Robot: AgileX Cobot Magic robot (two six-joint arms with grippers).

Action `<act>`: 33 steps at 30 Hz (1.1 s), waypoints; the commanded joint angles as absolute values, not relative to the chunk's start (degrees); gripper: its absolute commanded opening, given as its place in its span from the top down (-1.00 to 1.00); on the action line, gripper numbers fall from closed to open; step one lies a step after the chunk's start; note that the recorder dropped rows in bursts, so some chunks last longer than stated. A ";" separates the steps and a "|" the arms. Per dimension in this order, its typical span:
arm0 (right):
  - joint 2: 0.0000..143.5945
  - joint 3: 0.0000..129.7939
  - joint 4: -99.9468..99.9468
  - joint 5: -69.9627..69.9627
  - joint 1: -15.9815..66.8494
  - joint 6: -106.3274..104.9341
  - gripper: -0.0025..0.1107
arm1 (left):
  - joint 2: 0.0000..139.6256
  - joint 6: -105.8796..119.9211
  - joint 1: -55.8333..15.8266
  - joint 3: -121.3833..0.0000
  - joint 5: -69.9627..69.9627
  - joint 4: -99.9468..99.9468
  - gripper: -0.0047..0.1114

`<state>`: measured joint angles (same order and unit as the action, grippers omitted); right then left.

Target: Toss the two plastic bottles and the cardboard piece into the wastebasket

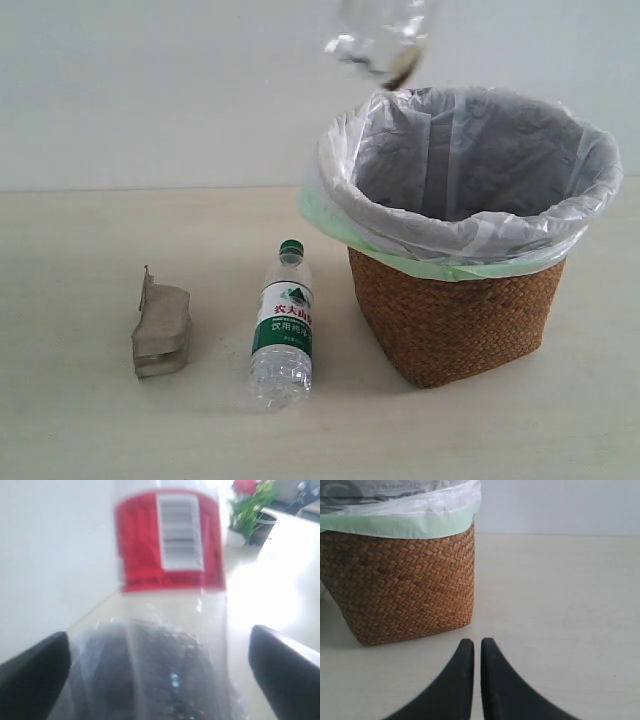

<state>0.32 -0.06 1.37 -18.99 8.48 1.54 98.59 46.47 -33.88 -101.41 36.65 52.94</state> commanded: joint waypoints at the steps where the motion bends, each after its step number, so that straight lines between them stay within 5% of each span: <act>1: 0.00 0.00 1.83 -18.45 8.55 1.31 0.91 | 102.21 29.93 -36.69 -105.56 33.90 30.88 -0.89; 8: 0.00 0.00 1.83 -18.45 8.55 1.31 0.91 | 102.69 16.04 -34.91 -105.56 36.69 11.21 -0.83; 15: 0.00 0.00 1.83 -18.45 8.55 1.31 0.91 | 102.61 16.04 -34.91 -105.56 37.91 6.43 -0.37; 20: 0.00 0.00 1.83 -18.45 8.55 1.31 0.91 | 102.61 15.77 -34.54 -105.56 40.97 2.30 -0.30; 29: 0.00 0.00 1.83 -18.45 8.55 1.31 0.91 | 102.38 13.28 -30.32 -105.56 45.43 1.01 0.85; 33: 0.00 0.00 1.83 -18.45 8.55 1.31 0.91 | 102.01 13.28 -29.70 -105.46 46.70 0.89 0.85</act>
<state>0.32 -0.06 1.37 -18.99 8.48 1.54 103.03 14.13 -29.87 -105.16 45.90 0.97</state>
